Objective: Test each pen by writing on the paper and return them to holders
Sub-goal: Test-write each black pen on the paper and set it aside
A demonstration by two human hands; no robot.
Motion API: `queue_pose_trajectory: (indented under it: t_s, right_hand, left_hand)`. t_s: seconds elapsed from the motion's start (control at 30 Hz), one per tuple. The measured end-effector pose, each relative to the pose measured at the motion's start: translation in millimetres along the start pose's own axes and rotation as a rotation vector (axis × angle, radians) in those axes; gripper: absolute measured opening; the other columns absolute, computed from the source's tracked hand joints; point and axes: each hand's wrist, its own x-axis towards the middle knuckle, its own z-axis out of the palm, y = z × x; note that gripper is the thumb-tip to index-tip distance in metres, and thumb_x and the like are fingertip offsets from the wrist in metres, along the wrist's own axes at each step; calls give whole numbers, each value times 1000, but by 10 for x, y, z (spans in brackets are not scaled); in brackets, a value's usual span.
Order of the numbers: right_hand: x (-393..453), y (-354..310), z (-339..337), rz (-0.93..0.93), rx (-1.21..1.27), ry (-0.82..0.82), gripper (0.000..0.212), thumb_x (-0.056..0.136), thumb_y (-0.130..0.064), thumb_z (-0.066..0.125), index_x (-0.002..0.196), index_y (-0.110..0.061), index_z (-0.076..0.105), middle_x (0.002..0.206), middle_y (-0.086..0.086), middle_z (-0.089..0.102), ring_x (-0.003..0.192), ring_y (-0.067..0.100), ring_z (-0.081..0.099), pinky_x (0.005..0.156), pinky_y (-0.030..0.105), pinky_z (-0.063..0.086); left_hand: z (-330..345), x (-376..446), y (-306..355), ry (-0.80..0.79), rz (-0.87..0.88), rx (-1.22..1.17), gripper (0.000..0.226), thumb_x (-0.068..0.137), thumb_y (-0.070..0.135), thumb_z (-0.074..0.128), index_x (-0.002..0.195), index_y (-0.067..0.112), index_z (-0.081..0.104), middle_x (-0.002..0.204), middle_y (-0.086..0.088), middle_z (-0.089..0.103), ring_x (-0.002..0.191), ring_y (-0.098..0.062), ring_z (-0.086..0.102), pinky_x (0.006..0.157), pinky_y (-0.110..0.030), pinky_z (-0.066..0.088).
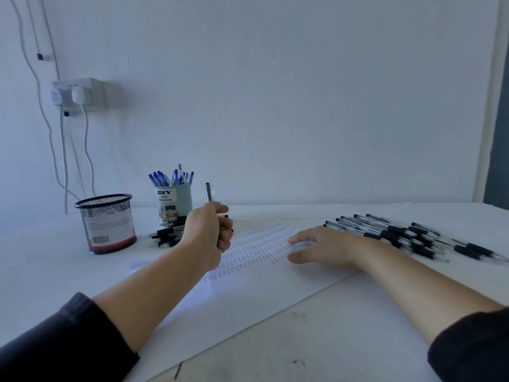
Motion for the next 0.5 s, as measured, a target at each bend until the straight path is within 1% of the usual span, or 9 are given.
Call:
queue_pose_trajectory:
  t_s: [0.1, 0.17, 0.27, 0.33, 0.5]
  right_hand:
    - [-9, -10, 3, -3, -21, 0, 53, 89, -45, 59, 138, -32, 45, 149, -9, 37, 137, 10, 33, 105, 25, 25]
    - [-13, -19, -1, -5, -33, -2, 53, 89, -45, 58, 139, -31, 44, 149, -9, 37, 137, 10, 34, 105, 24, 25]
    - [-20, -32, -5, -8, -43, -11, 53, 90, -44, 57, 139, -30, 43, 149, -10, 37, 137, 10, 33, 104, 23, 24]
    - [-18, -29, -4, -13, -51, -9, 54, 90, -45, 57, 139, -29, 43, 149, -10, 37, 137, 9, 34, 105, 22, 24]
    - [-8, -28, -1, -14, -60, -8, 54, 90, -46, 57, 139, -30, 44, 148, -11, 38, 136, 9, 34, 106, 23, 24]
  left_hand:
    - [10, 13, -5, -25, -21, -41, 16, 101, 30, 40, 88, 23, 46, 63, -5, 46, 37, -10, 34, 37, -17, 23]
    - [6, 25, -15, -31, -17, -46, 19, 101, 37, 39, 87, 24, 43, 65, -6, 47, 35, -9, 36, 35, -16, 24]
    - [-16, 22, -14, -29, -23, -48, 23, 100, 33, 39, 88, 16, 44, 60, -8, 51, 35, -12, 39, 33, -17, 25]
    - [-18, 11, -7, -30, -29, -56, 26, 101, 32, 36, 86, 13, 47, 54, -8, 53, 35, -14, 38, 34, -16, 25]
    - [-2, 9, -3, -47, -34, -73, 34, 101, 30, 33, 84, 7, 52, 53, -8, 47, 28, -11, 30, 33, -14, 22]
